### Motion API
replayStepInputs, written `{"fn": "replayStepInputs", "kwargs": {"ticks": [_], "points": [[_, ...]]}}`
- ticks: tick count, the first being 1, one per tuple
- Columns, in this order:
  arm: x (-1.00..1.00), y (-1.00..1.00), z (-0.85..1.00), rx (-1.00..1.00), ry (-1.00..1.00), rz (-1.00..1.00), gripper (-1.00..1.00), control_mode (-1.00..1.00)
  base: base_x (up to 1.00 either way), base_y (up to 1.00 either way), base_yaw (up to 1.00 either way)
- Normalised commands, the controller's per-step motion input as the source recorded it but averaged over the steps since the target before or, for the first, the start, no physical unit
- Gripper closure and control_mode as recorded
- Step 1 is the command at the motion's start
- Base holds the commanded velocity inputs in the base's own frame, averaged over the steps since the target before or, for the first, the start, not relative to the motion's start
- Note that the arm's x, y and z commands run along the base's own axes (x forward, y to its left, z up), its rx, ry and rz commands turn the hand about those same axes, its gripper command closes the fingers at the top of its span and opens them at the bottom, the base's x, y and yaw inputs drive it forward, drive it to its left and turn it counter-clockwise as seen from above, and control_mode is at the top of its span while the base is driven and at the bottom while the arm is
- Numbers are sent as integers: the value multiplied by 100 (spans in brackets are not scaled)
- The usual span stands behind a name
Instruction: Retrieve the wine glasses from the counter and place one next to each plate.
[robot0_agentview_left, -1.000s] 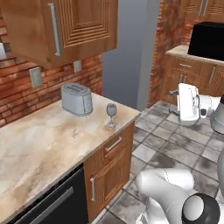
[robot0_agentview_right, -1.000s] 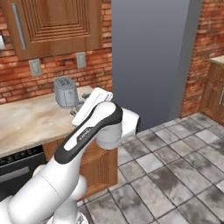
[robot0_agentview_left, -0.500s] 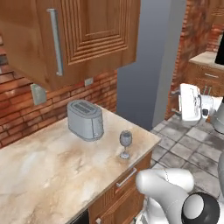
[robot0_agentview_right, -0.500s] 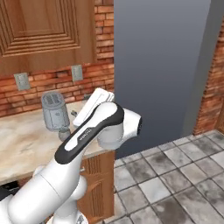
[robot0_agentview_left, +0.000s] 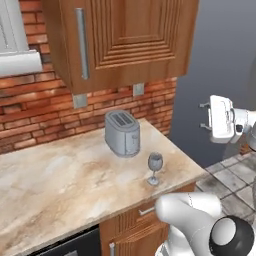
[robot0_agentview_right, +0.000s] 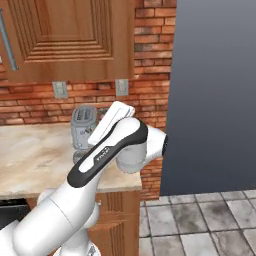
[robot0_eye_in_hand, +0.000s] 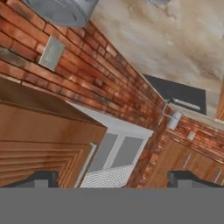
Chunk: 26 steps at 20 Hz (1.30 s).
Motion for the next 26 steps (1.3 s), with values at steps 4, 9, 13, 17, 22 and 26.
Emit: {"fn": "replayStepInputs", "kwargs": {"ticks": [4, 9, 13, 17, 22, 26], "points": [[0, 0, 0, 0, 0, 0, -100, 100, -1, 8, 52], [0, 0, 0, 0, 0, 0, -100, 100, -29, -18, 46], [0, 0, 0, 0, 0, 0, -100, 100, 0, -13, 39], [0, 0, 0, 0, 0, 0, -100, 100, 0, -6, 16], [0, 0, 0, 0, 0, 0, -100, 100, 1, -9, -9], [0, 0, 0, 0, 0, 0, -100, 100, 0, -1, -21]]}}
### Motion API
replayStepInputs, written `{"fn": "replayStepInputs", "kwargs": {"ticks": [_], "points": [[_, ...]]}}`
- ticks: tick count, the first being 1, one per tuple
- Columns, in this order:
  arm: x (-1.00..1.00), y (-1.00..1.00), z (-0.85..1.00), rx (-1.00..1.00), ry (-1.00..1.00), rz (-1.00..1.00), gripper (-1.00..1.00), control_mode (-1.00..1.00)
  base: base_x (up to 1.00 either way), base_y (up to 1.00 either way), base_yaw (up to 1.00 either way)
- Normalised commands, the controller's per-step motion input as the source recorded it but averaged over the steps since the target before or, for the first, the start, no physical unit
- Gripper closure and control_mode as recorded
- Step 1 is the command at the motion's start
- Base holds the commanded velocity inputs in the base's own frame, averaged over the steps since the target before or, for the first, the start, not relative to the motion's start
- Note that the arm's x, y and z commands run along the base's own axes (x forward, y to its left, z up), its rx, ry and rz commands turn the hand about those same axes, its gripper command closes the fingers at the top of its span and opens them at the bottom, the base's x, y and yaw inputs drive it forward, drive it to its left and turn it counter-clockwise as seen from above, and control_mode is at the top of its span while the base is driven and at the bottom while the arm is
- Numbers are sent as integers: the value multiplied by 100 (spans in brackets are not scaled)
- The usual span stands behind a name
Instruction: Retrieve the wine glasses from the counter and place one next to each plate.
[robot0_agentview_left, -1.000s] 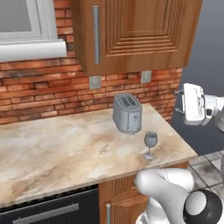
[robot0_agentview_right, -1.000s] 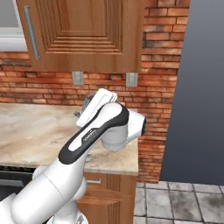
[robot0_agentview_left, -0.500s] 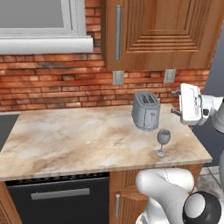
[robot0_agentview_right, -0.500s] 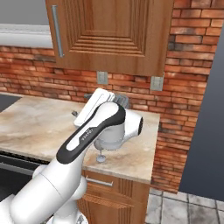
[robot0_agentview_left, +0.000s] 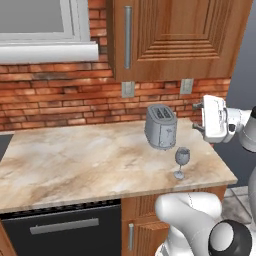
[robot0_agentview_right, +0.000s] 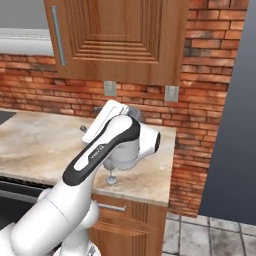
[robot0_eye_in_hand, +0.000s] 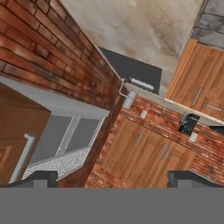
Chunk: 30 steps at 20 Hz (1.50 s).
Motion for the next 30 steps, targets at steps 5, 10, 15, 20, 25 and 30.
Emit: {"fn": "replayStepInputs", "kwargs": {"ticks": [5, 10, 15, 20, 25, 30], "points": [[0, -10, -15, 0, 4, -7, -100, -100, 0, -5, -7], [11, -27, -32, 0, 7, -1, -100, -100, 0, 0, 0], [9, -30, -36, -4, 2, 0, -100, -100, 0, 0, 0], [6, -34, -42, -10, 1, 0, -100, -100, 0, 0, 0], [10, -27, -61, -12, 4, 3, -100, -100, 0, 0, 0], [7, -30, -61, -9, 5, 3, -100, -100, 0, 0, 0]]}}
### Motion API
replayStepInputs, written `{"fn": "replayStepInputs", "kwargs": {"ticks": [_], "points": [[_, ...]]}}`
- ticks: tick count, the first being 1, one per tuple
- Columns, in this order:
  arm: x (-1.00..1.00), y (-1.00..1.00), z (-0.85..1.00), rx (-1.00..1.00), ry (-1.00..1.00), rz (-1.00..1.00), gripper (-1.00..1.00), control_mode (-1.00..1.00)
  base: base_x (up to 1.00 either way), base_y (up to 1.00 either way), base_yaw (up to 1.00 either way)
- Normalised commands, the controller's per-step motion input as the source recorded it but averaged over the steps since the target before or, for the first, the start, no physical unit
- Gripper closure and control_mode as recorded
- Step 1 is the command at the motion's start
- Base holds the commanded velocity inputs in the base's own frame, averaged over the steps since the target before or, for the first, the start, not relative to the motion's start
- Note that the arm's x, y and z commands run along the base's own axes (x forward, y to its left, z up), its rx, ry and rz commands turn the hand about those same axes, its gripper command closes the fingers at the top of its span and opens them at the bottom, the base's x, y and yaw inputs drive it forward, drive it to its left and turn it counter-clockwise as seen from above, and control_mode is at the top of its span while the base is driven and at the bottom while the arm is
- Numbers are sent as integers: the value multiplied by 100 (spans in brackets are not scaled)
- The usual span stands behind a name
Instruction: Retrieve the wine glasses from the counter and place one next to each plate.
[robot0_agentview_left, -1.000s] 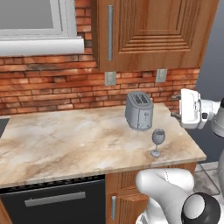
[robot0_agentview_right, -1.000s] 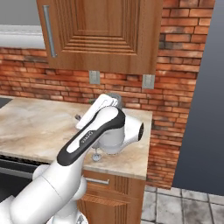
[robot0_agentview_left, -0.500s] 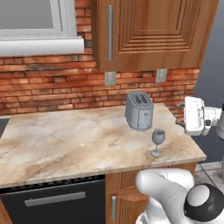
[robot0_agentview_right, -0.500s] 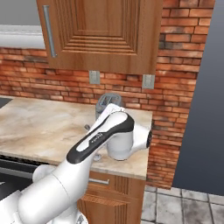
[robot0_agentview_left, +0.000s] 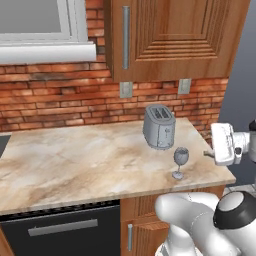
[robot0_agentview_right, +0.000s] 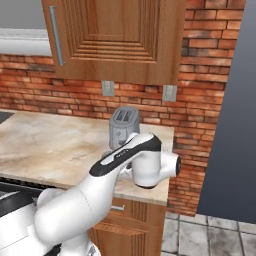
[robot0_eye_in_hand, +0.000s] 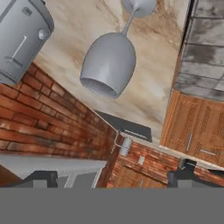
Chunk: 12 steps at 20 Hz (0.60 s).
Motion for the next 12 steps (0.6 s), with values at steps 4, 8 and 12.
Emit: {"fn": "replayStepInputs", "kwargs": {"ticks": [4, 8, 12], "points": [[5, -26, -60, -7, 10, 3, -100, -100, 0, 0, 0], [10, -23, -54, -7, 10, 1, -100, -100, 0, 0, 0], [15, -8, -48, -8, 9, 0, -100, -100, 0, 0, 0]]}}
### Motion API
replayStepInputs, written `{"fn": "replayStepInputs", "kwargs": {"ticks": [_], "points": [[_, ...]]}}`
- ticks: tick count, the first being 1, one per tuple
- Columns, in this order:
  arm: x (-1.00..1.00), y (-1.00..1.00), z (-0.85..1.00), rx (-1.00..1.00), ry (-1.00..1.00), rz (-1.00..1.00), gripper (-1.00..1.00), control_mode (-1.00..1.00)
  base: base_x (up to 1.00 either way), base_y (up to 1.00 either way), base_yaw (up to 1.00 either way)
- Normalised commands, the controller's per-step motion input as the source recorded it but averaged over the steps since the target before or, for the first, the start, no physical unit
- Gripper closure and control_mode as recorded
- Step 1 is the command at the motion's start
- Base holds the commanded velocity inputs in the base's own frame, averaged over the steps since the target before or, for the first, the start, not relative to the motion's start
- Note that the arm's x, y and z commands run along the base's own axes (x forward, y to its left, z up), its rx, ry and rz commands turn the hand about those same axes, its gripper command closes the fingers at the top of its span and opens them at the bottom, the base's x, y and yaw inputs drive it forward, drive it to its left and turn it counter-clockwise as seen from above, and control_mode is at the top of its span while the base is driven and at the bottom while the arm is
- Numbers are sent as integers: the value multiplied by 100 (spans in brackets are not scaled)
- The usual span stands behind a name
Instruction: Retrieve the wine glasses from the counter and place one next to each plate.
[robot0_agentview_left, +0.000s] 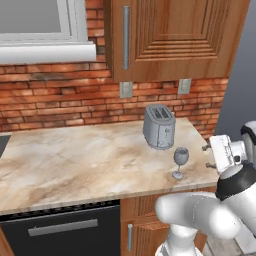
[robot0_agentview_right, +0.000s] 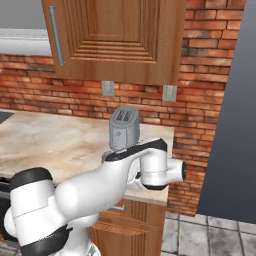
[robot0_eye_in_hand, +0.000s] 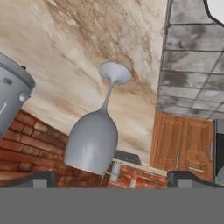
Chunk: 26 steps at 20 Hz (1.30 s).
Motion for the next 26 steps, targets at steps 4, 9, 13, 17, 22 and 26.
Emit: {"fn": "replayStepInputs", "kwargs": {"ticks": [4, 9, 13, 17, 22, 26], "points": [[20, 0, -40, -11, 9, -1, -100, -100, 0, 0, 0], [35, 0, -37, -11, 9, -9, -100, -100, 0, 0, 0], [19, 0, -21, -3, 10, -11, -100, -100, 0, 0, 0], [2, 3, -10, 0, 5, -1, -100, -100, 0, 0, 0], [12, 13, -10, 0, 0, 2, -100, -100, 0, 0, 0], [22, 15, -17, 0, 0, 2, -100, -100, 0, 0, 0]]}}
